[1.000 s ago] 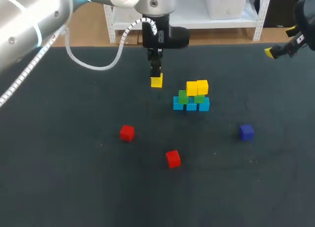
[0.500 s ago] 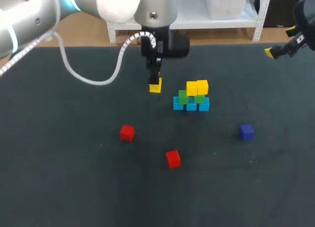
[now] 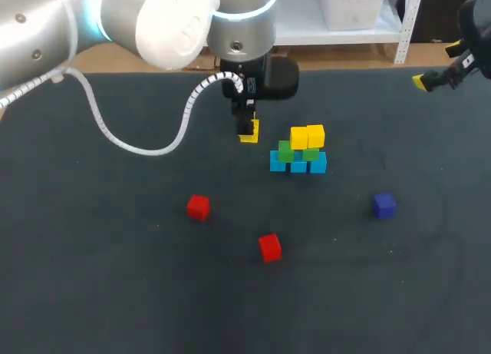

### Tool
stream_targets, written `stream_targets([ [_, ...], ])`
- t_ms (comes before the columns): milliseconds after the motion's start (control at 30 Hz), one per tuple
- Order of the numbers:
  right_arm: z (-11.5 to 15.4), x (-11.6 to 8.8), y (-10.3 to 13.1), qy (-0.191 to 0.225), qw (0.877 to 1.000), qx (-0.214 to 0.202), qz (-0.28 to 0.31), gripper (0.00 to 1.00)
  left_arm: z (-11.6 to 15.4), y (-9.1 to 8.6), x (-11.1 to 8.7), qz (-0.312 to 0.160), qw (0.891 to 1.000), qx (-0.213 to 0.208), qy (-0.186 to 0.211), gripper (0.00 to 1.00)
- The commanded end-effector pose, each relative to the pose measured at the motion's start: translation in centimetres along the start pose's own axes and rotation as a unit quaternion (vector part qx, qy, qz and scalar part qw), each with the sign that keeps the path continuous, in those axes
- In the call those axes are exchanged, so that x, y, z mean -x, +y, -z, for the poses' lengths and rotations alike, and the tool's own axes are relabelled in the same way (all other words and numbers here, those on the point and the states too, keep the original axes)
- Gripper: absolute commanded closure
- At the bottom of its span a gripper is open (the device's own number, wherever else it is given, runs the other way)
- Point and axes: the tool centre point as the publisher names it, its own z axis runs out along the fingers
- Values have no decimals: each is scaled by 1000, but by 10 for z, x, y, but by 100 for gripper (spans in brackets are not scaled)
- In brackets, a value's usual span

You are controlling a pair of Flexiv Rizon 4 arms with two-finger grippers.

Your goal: Place the blue cubes, place green cubes on the blue cubes, place the yellow cubes on the green cubes, then place the red cubes on the yellow cubes, and place purple cube on the red cubes.

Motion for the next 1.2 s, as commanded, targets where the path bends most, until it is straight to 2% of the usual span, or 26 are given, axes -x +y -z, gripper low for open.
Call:
stream_targets([
  [33,2,0,4,2,1000,-27,-1,0,-3,-1,3,-1,1000,6,-6,100],
  [433,2,0,4,2,1000,-27,-1,0,-10,4,23,-26,999,-15,-20,100],
  [533,2,0,4,2,1000,-27,-1,0,-12,7,25,-33,999,-34,-24,100],
  [600,2,0,4,2,1000,-27,-1,0,-13,10,27,-40,998,-49,-10,100],
  [667,2,0,4,2,1000,-27,-1,0,-17,12,29,-46,996,-69,-33,100],
  [700,2,0,4,2,1000,-27,-1,0,-18,13,30,-49,996,-75,-26,100],
  [1200,2,0,4,2,1000,-27,-1,0,-21,19,40,-40,996,-79,-20,100],
])
